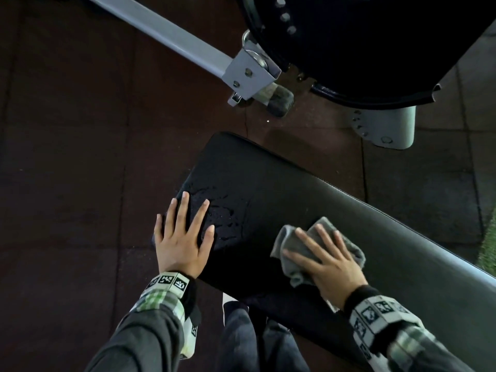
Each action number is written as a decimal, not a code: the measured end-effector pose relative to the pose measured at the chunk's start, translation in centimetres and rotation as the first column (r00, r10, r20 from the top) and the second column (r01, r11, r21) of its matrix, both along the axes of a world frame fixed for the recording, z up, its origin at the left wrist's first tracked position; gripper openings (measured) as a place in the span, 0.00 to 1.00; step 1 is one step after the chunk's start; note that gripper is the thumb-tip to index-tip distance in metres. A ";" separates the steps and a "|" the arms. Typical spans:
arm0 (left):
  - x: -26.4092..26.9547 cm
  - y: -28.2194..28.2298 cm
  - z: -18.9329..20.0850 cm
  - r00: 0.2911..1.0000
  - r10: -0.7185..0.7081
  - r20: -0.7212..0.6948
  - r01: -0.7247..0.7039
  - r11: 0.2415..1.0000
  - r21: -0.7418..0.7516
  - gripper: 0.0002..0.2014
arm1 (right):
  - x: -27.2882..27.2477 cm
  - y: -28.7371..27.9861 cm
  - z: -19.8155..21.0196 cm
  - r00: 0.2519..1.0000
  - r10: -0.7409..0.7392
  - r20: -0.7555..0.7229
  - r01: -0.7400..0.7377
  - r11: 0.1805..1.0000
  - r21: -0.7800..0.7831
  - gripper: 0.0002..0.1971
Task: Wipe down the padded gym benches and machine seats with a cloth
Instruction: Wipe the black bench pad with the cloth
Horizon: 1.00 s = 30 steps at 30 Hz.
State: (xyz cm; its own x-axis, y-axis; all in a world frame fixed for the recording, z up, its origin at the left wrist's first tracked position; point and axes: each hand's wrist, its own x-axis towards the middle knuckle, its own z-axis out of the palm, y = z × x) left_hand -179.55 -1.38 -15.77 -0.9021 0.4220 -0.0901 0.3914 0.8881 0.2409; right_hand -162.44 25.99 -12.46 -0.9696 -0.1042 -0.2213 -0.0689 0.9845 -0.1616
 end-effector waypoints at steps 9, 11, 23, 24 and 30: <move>0.0 0.0 -0.1 1.000 0.007 0.003 -0.007 1.000 0.010 0.27 | -7.9 -2.7 0.0 0.974 -0.223 0.034 0.224 0.974 -0.036 0.27; 0.0 -0.1 0.0 1.000 0.002 0.013 -0.002 1.000 0.010 0.27 | -6.9 -4.1 -0.2 0.991 -0.134 -0.002 0.133 0.990 -0.049 0.27; -0.7 -2.5 0.4 0.991 -0.066 0.114 0.054 0.994 0.099 0.28 | 3.9 -1.4 0.4 0.983 -0.172 0.063 0.175 0.984 -0.047 0.29; -0.6 -2.8 0.4 0.991 -0.066 0.117 0.054 0.993 0.103 0.28 | 3.1 -1.5 0.5 0.974 -0.218 0.067 0.221 0.974 -0.051 0.28; -0.5 -2.5 0.2 0.990 -0.050 0.134 0.034 0.992 0.118 0.29 | -4.3 -5.6 0.7 0.953 -0.291 0.087 0.298 0.950 -0.093 0.29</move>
State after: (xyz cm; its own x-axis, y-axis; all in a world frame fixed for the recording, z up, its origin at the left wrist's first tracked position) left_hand -180.06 -3.91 -15.52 -0.8660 0.4740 -0.1595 0.3844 0.8349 0.3940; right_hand -166.77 20.44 -11.71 -0.9426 0.1576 -0.2943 0.2369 0.9368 -0.2573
